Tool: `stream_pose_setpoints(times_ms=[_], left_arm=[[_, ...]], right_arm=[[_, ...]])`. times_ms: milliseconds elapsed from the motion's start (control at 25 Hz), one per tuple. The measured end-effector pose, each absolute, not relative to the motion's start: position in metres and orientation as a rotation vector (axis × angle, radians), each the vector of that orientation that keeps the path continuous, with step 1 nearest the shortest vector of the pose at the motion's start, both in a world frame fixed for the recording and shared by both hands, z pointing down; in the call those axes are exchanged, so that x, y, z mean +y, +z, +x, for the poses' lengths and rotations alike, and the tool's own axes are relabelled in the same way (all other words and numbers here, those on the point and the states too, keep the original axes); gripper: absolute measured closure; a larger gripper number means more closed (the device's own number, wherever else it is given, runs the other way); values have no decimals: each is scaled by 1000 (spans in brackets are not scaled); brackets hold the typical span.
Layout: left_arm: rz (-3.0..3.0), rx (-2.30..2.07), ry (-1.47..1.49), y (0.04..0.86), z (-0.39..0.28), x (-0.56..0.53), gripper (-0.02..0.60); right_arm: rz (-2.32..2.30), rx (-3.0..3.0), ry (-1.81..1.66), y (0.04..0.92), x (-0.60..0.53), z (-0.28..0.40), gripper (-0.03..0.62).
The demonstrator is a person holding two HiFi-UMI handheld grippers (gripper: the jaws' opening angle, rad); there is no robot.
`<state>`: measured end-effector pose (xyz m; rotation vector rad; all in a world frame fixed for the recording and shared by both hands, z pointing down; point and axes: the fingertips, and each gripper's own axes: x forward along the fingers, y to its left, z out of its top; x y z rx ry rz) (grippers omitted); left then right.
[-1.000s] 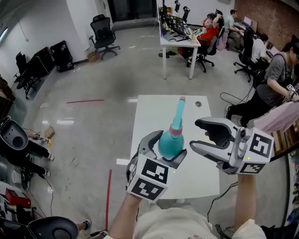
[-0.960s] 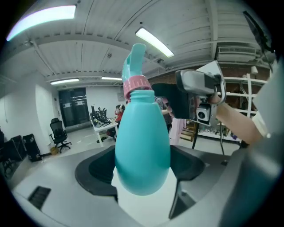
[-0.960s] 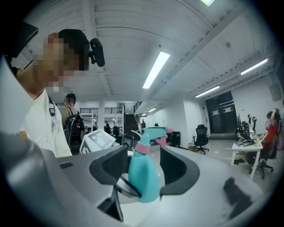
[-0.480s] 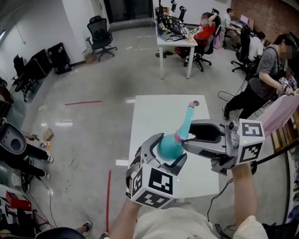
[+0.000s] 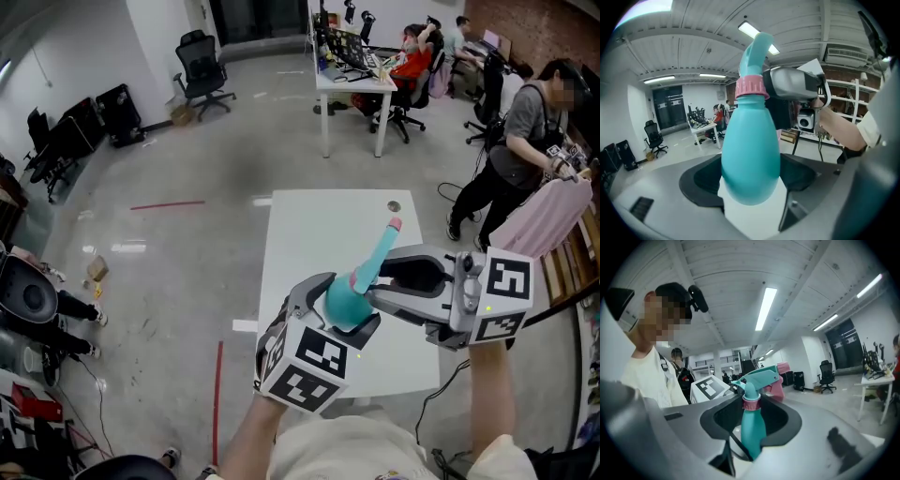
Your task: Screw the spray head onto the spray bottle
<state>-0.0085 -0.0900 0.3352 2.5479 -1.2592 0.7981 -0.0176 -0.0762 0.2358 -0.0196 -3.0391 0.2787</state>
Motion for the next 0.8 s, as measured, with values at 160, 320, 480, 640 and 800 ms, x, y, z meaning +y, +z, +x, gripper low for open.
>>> stream_pose_setpoints(times_ms=[160,320,480,640,800], left_arm=[[2517,-1243,860,343,-9,-88,209],[2504,-1265,883,344,-10,-93,209],[2477,-1274,811,346,-13,-96,209],[2420,-1314,780,352,-22,-104,209],[2395,-1303,769,363,-22,-104,209]], right_arm=[[65,-2888,26,246,-74,-20,470],[123,-2827,15,249,-78,-20,471],[349,-2859,138,251,-88,-24,470],[701,-2874,270,257,-98,-32,470],[876,-2820,289,270,-98,-35,468]])
